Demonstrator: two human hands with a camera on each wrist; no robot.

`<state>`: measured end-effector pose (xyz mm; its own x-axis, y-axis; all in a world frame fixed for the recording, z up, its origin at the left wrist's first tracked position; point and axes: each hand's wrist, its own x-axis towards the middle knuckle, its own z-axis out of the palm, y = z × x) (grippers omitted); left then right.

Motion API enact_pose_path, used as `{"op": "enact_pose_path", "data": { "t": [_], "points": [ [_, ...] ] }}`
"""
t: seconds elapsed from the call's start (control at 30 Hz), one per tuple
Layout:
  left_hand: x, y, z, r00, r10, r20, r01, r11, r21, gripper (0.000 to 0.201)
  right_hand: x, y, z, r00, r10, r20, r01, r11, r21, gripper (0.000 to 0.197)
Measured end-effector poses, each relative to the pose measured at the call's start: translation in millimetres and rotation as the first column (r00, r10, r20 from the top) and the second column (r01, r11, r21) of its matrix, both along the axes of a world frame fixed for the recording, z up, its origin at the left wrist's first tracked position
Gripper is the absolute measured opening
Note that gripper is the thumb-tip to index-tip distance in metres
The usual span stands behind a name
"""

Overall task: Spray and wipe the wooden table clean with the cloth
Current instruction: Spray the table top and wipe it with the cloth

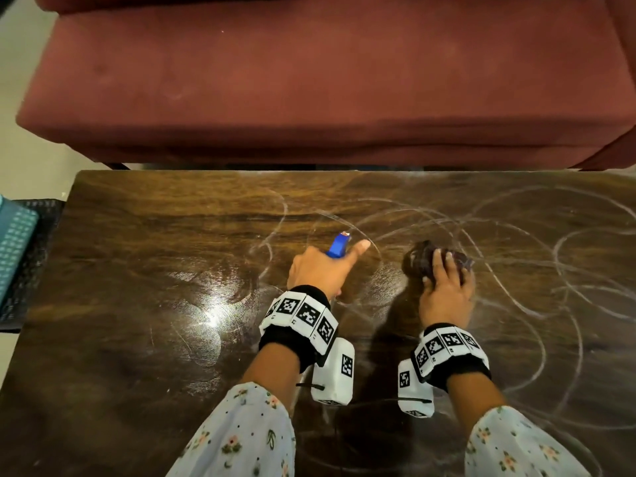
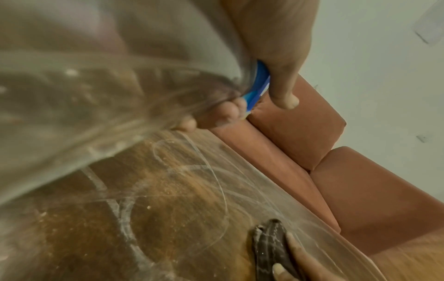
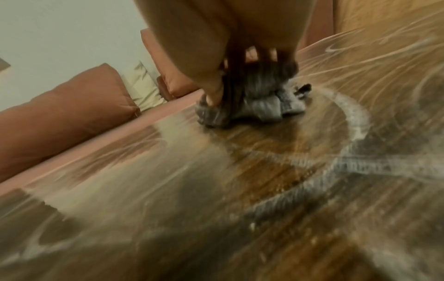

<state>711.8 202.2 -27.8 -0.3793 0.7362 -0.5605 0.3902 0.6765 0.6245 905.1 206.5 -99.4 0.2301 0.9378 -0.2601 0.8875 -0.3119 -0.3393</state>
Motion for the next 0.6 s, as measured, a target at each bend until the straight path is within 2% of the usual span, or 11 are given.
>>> {"op": "enact_pose_path", "data": {
  "t": [0.07,0.13,0.33,0.43,0.53,0.6],
  "points": [
    [-8,5,-6,0.998,0.041,0.05,-0.042,0.999,0.01,0.072,-5,0,-7,0.998,0.059,0.017,-0.055,0.984,-0.17,0.061],
    [-19,11,-8,0.993,0.061,0.102,-0.062,0.998,0.009,0.066,-11,3,-12,0.998,0.06,0.015,-0.054,0.971,-0.232,0.065],
    [-80,27,-3,0.975,0.2,0.095,-0.207,0.976,0.071,0.055,-28,55,-16,0.997,0.065,0.043,-0.054,0.974,-0.22,0.065],
    [-117,28,0,0.97,0.231,0.078,-0.238,0.968,0.086,0.057,-61,87,-18,0.995,0.083,0.058,-0.068,0.973,-0.22,0.065],
    [-149,25,-1,0.97,0.244,0.013,-0.244,0.966,0.091,0.056,-118,99,-21,0.972,0.234,0.018,-0.226,0.954,-0.198,0.064],
    [-165,22,-4,0.961,0.277,-0.011,-0.275,0.957,0.091,0.056,-162,98,-22,0.924,0.383,-0.01,-0.38,0.912,-0.157,0.063]
  ]
}}
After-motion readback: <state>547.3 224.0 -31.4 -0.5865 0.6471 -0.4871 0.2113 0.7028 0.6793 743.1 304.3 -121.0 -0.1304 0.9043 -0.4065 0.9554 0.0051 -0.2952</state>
